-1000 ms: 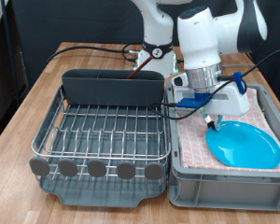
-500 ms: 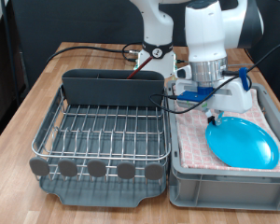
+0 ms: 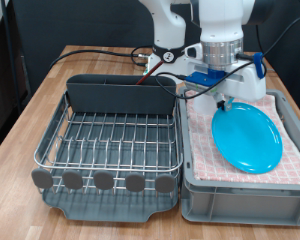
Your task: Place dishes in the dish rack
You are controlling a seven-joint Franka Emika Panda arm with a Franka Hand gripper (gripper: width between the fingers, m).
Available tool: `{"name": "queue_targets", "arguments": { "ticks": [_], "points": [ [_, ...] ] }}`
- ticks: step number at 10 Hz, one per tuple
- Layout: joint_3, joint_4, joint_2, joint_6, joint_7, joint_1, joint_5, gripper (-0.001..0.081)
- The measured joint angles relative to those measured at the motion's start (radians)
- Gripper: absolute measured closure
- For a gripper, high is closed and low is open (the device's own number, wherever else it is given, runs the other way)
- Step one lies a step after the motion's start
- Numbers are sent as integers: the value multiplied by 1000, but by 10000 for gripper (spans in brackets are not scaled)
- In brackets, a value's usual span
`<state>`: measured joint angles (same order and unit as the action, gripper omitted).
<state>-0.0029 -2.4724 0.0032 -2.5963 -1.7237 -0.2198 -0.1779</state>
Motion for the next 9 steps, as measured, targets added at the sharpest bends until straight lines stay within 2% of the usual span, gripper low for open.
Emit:
{"name": "queue_targets", "arguments": {
  "ticks": [3,6,9],
  "points": [
    [-12,37,-90,236,-115,5,115,787],
    [-13,79,-140,383,-158,5,153,787],
    [-13,145,-164,539,-211,5,182,787]
  ]
}}
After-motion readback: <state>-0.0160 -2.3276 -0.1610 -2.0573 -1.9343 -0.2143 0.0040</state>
